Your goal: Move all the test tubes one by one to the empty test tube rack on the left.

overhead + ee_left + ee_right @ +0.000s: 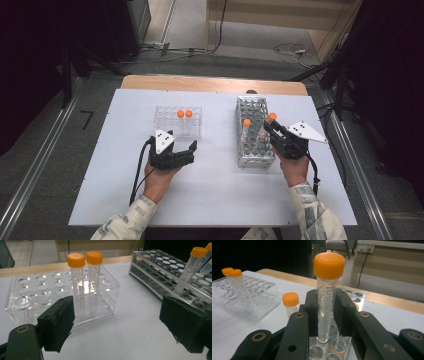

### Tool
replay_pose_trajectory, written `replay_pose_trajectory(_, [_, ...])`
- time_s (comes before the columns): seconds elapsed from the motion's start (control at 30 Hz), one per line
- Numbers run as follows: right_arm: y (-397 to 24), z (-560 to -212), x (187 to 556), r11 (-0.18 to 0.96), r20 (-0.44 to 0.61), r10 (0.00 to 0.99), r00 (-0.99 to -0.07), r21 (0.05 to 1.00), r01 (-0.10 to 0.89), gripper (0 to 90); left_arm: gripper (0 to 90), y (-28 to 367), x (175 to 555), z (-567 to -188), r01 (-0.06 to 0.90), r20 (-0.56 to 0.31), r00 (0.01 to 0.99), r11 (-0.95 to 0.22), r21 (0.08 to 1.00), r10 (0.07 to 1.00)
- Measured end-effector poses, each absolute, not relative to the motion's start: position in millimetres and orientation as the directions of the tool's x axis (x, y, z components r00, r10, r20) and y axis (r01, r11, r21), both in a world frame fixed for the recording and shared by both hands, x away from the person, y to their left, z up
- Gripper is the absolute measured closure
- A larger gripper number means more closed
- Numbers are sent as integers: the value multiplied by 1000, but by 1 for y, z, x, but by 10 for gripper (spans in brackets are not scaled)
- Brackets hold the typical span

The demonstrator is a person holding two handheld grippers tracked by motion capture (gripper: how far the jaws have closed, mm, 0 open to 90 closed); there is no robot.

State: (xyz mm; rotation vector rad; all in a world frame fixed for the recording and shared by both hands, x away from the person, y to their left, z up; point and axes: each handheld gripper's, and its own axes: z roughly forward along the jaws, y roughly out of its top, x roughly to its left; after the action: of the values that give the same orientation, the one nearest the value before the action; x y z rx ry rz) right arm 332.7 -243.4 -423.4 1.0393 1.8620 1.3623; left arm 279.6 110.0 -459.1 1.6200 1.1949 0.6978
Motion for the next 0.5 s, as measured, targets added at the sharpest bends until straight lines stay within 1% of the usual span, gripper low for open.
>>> replay_pose_trajectory(0.5, [-236, -412, 316, 163, -7, 825, -566, 960, 226, 716, 137, 109, 278, -459, 371, -84, 361, -60, 927, 929])
